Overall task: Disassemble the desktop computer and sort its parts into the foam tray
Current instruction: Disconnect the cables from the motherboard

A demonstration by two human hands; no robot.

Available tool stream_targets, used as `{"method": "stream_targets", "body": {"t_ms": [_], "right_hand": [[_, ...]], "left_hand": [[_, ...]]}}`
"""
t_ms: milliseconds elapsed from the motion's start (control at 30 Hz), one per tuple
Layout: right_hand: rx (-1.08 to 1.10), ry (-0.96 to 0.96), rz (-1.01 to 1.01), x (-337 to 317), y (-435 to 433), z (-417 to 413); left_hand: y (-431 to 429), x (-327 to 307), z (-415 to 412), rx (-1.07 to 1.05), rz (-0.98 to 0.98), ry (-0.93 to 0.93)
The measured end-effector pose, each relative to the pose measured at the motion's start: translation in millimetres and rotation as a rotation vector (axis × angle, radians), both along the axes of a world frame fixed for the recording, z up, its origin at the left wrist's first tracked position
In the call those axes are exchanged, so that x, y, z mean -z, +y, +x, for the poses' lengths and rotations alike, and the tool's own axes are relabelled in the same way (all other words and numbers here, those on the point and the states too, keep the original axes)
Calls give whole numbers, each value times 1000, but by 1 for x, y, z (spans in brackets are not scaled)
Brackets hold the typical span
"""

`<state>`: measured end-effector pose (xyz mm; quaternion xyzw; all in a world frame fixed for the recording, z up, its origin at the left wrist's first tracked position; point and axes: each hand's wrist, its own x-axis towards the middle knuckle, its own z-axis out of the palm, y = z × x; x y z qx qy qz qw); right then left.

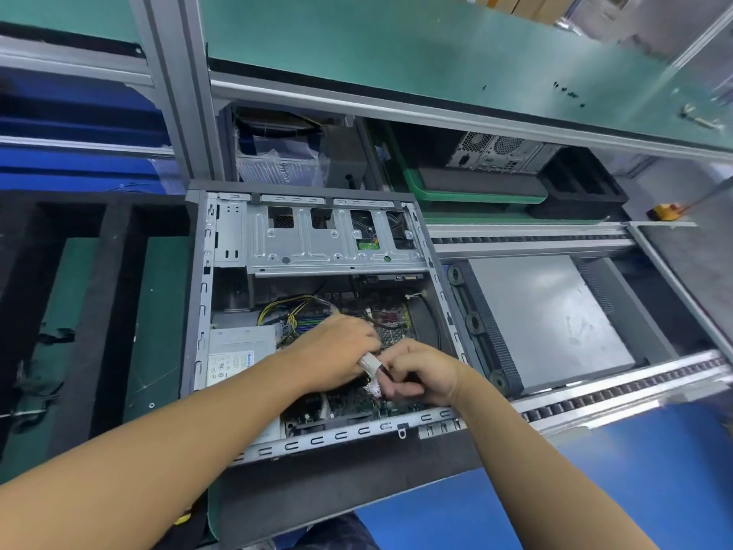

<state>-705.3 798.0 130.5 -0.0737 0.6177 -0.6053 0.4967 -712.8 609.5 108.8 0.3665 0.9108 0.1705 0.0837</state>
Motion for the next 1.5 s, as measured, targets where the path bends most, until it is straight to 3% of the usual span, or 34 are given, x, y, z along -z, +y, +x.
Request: {"method": "stream_targets", "body": {"t_ms": [100,233,400,533,667,800,933,1100,1233,1300,1400,1500], "right_hand": [[162,1,-65,-2,2,-1],[429,219,55,1,0,-4],[400,607,552,20,-11,-20],[285,755,607,28,-21,-35],[41,703,823,30,-25,-52],[-37,705,833,32,-21,-46],[8,774,757,23,-15,-37],[-77,855,791,12,-15,-30],[-89,787,1054,19,-8,-33],[-216,694,1162,27,-6,-31],[-254,564,1183,34,-5,-30],[-178,553,1117,33,-4,-31]], "left_hand": [[2,-11,6,-41,8,-16],[-5,-23,12,-22,33,-74],[-5,-22,15,46,8,-84],[-4,-23,14,56,-36,-59],[-12,-19,15,-41,-193,29],[-21,-21,9,-401,-267,-36],[-10,-16,-26,-678,-370,-238],[-5,-3,-65,-627,-270,-623],[0,1,-52,-617,-169,-411],[11,-2,-36,-514,-217,-362],[20,-5,-14,-426,-359,-261],[11,-7,-4,-415,-361,-187]]}}
